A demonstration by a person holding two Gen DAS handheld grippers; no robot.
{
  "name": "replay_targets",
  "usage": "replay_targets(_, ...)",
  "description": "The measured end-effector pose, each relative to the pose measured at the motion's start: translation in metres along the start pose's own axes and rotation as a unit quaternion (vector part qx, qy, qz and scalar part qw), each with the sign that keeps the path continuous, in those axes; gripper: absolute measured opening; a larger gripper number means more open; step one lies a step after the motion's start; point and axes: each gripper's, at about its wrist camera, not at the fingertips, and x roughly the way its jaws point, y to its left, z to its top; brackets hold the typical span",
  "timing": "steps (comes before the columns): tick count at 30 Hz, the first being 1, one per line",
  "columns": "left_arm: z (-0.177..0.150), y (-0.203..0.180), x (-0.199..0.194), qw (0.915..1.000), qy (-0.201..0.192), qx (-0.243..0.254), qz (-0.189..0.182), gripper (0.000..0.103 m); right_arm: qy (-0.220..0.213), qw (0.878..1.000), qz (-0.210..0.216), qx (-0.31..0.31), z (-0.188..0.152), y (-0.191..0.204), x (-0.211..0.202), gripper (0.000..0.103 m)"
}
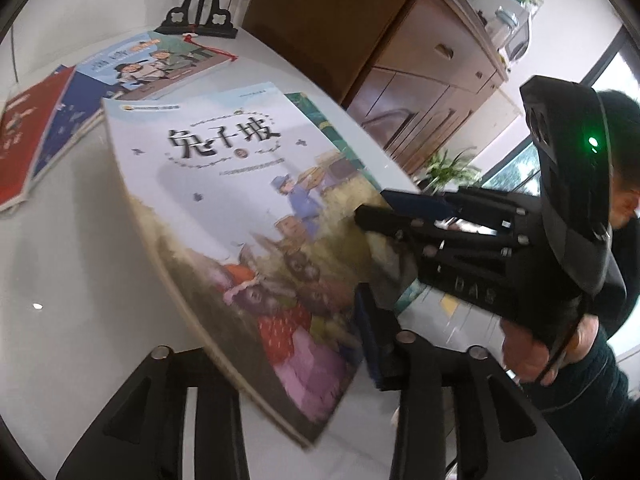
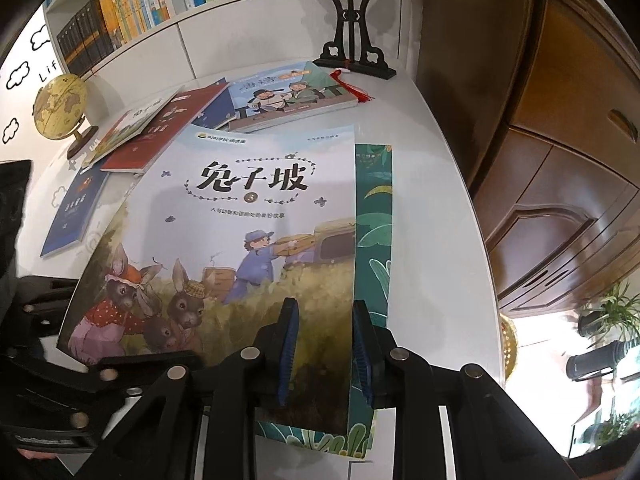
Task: Organize books
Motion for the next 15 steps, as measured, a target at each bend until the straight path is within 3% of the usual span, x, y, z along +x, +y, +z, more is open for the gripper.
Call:
replay_targets(4,-0.006,0.011,-0.013,0.9999,0.014,0.001,0.005,0.040,0.001,1.000,-0.005,0.002,-0.001,0.001,0.000,0.024)
replay_targets(8,-0.008,0.027,-0.022,0.9985,0.022,-0.002,0.051,0.058,0.006,1.000,-0.005,0.009,-0.002,-0.002,-0.004,0.024)
replay_targets(11,-0.007,0.049,-0.028,0.9977,0.023,-0.034,0.054,0.058,0.007,1.000,-0.002,0.020,-0.002,-0.008,-0.009,0.024)
replay_targets(15,0.014,0.068,-0.030,0.9961,-0.007,-0.060,0.065,0.058,0.001,0.999,-0.004,0.033,0.010,-0.019,-0.008,0.025)
